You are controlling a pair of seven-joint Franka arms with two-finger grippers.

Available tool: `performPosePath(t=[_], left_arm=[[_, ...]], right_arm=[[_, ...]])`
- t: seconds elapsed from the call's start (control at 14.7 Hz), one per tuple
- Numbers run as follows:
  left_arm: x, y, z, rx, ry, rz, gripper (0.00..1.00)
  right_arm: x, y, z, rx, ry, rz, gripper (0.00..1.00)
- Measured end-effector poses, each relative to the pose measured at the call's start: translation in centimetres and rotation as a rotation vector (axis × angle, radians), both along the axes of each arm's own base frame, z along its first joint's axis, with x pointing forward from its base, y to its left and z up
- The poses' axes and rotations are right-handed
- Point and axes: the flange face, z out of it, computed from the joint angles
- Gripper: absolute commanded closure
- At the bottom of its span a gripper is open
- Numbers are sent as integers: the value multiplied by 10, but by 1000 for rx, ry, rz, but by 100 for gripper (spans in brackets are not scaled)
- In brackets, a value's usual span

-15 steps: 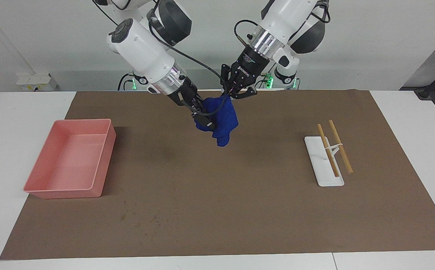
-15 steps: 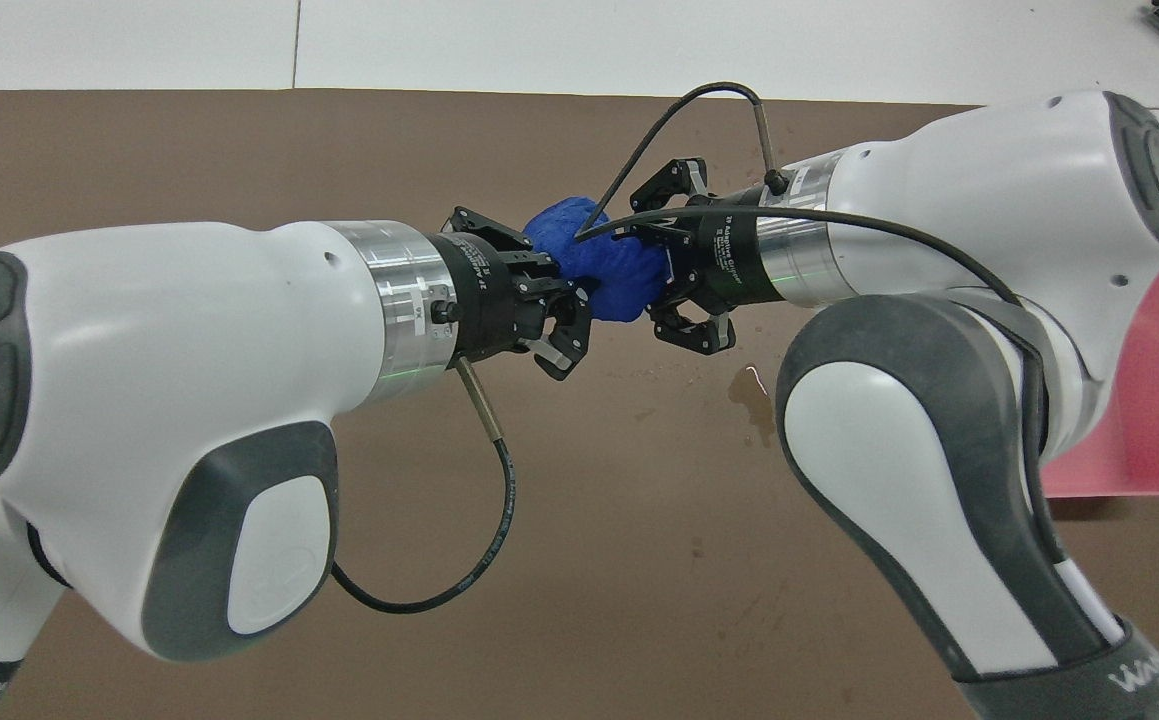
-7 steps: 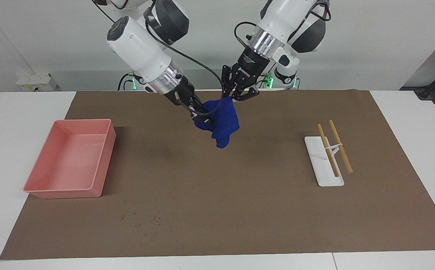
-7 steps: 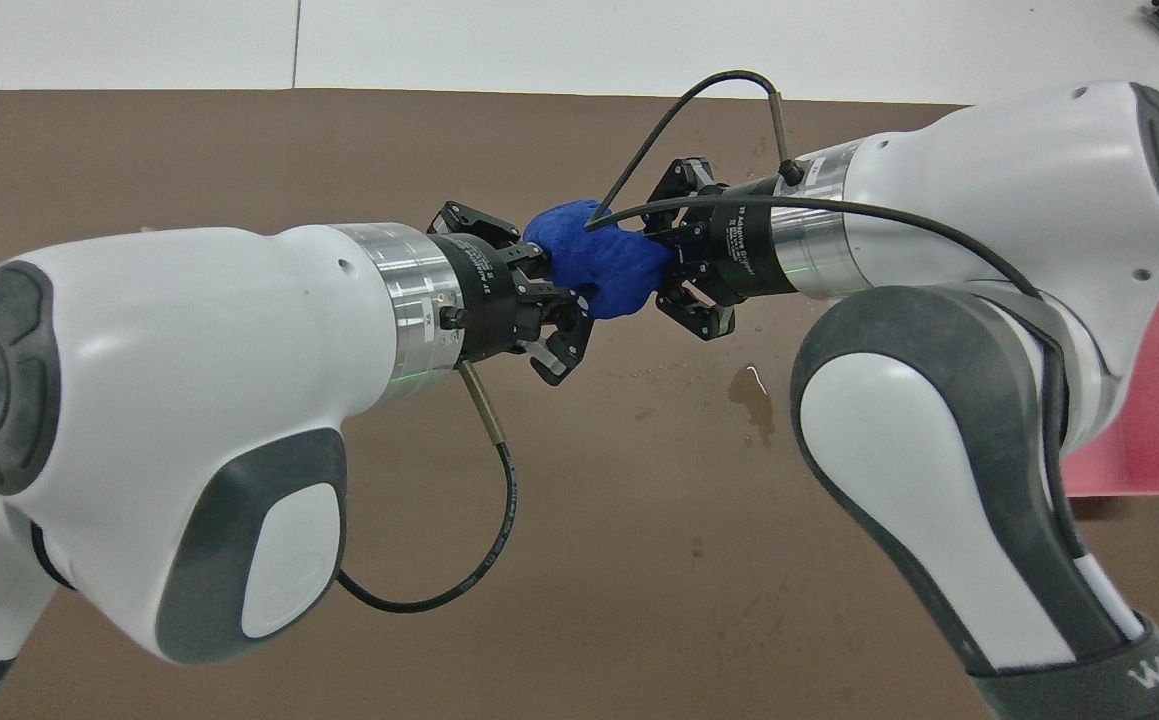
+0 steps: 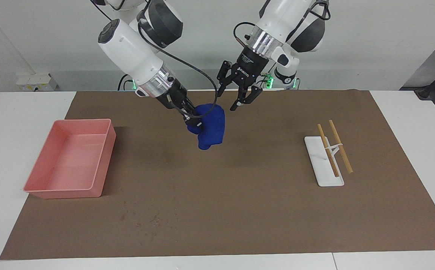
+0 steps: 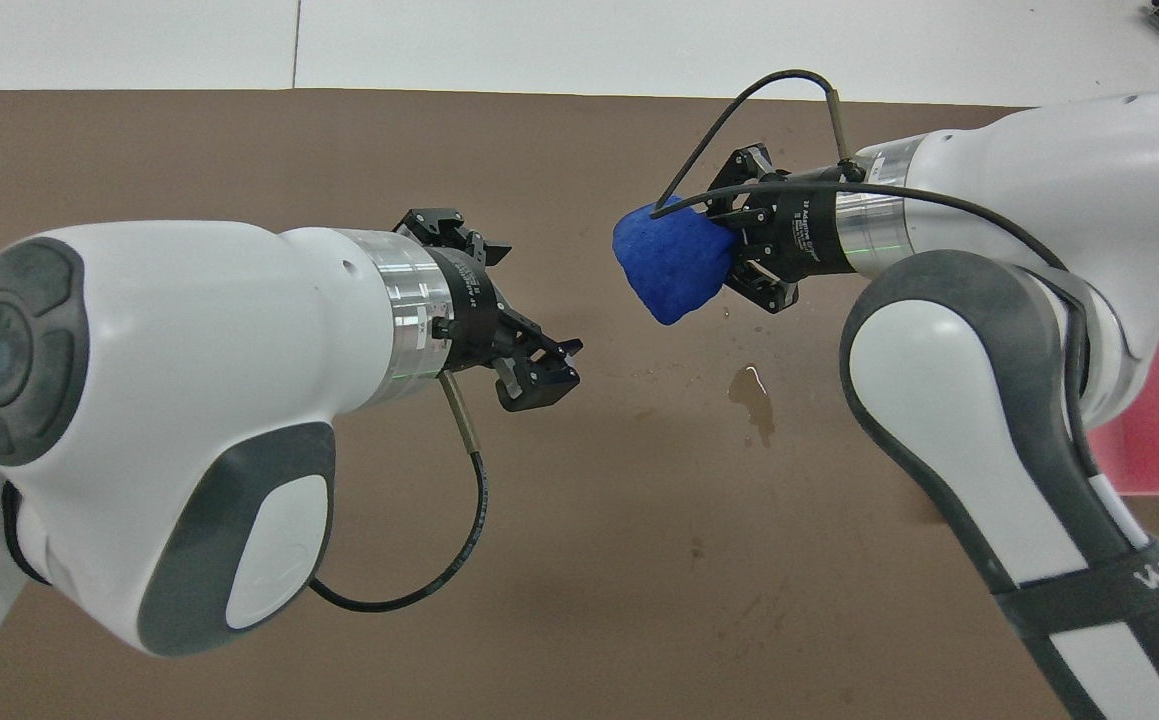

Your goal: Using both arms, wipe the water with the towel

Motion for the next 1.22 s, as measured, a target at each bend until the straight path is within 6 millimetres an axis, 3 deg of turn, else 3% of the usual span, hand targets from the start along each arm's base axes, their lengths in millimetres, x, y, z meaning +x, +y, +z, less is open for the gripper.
performPosePath(t=[0.14, 0.54, 0.88, 1.22], left_arm=[[4, 23, -6, 72, 31, -67, 0], [23, 130, -8, 252, 66, -335, 0], [38, 208, -9, 368, 10, -567, 0], [40, 270, -11, 400, -49, -880, 0]], right_arm=[[4, -18, -35, -43, -60, 42, 100], [14, -76, -130, -167, -148, 160, 100], [-14, -98, -193, -229, -124, 285, 100], [-50, -101, -221, -306, -88, 440, 100]])
